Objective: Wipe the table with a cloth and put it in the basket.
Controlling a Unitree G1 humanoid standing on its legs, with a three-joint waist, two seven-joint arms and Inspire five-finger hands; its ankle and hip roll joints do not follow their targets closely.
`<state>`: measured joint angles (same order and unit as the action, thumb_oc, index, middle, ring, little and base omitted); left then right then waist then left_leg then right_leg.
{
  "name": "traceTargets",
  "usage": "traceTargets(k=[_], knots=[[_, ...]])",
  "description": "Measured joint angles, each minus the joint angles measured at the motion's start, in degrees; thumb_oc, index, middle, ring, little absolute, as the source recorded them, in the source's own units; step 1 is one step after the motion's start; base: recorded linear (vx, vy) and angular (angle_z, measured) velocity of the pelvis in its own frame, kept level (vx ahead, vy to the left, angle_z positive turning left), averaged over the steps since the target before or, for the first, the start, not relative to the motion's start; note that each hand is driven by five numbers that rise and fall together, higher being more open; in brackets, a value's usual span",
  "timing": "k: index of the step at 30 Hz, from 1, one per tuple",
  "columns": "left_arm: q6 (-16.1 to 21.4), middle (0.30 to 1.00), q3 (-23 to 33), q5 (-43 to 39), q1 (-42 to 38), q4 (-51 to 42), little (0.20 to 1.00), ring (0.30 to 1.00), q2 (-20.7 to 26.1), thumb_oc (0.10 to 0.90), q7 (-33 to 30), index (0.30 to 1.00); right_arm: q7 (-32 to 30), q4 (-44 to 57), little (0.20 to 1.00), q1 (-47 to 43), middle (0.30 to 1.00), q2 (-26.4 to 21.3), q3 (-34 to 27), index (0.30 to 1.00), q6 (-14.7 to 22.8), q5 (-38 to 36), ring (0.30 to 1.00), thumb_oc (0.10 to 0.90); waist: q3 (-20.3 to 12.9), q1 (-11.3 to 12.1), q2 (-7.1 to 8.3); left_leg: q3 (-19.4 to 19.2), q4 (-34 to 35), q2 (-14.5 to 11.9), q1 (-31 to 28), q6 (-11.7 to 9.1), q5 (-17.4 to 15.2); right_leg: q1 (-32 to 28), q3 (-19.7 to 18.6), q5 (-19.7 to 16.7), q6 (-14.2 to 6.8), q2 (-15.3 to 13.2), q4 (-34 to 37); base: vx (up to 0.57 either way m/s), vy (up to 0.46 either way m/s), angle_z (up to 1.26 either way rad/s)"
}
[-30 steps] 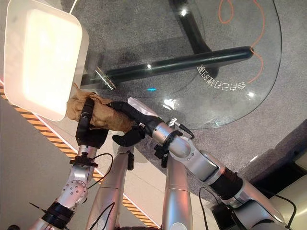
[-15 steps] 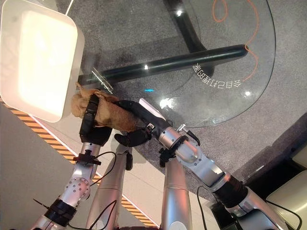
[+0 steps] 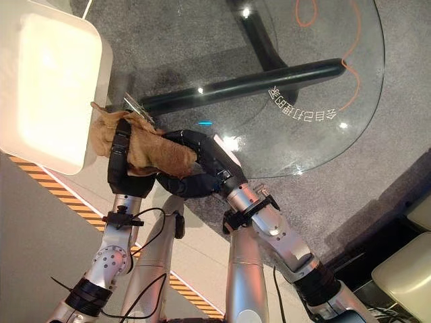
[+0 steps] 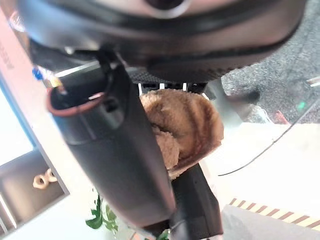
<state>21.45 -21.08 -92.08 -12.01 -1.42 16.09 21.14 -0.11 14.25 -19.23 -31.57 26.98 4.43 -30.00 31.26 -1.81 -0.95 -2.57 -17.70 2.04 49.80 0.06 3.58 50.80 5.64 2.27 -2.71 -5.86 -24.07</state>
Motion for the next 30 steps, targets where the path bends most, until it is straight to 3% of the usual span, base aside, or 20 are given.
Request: traceTargets(k=[10, 18, 30], knots=[[-0.17, 0.3, 0.5, 0.03, 1.36, -0.16, 0.2, 0.3, -0.31, 0.1, 0.45, 0.3, 0.55, -0.08, 0.9, 0.14, 0.9, 1.85, -4.14, 0.9, 5.06, -5.21, 0.9, 0.8, 0.06, -0.08, 0.2, -0.06, 0.09, -0.04, 0.3, 0.0, 0.0, 0.2, -0.14, -0.28, -0.02, 0.15, 0.39, 0.0, 0.0, 0.0], [-0.33, 0.3, 0.73, 0.05, 2.65, -0.16, 0.2, 0.3, -0.41, 0.1, 0.45, 0.3, 2.69, -0.03, 0.9, -1.22, 0.9, 5.32, -6.72, 0.9, 10.01, -14.74, 0.9, 0.8, 0.06, -0.05, 0.2, -0.07, 0.36, -0.01, 0.31, 0.0, 0.0, 0.26, -0.14, -0.27, -0.03, 0.13, 0.63, 0.0, 0.0, 0.0], [0.71, 0.3, 1.64, 1.46, 3.72, -0.16, 0.2, 0.3, -0.44, 0.1, 0.46, 0.3, 3.03, -0.03, 0.9, -0.44, 0.9, 6.35, -7.86, 0.9, 10.69, -15.65, 0.9, 0.8, 0.06, 0.01, 0.2, -0.11, 0.6, -0.03, 0.31, -0.01, 0.01, 0.27, -0.16, -0.28, -0.04, 0.15, 0.91, 0.0, 0.0, 0.0]])
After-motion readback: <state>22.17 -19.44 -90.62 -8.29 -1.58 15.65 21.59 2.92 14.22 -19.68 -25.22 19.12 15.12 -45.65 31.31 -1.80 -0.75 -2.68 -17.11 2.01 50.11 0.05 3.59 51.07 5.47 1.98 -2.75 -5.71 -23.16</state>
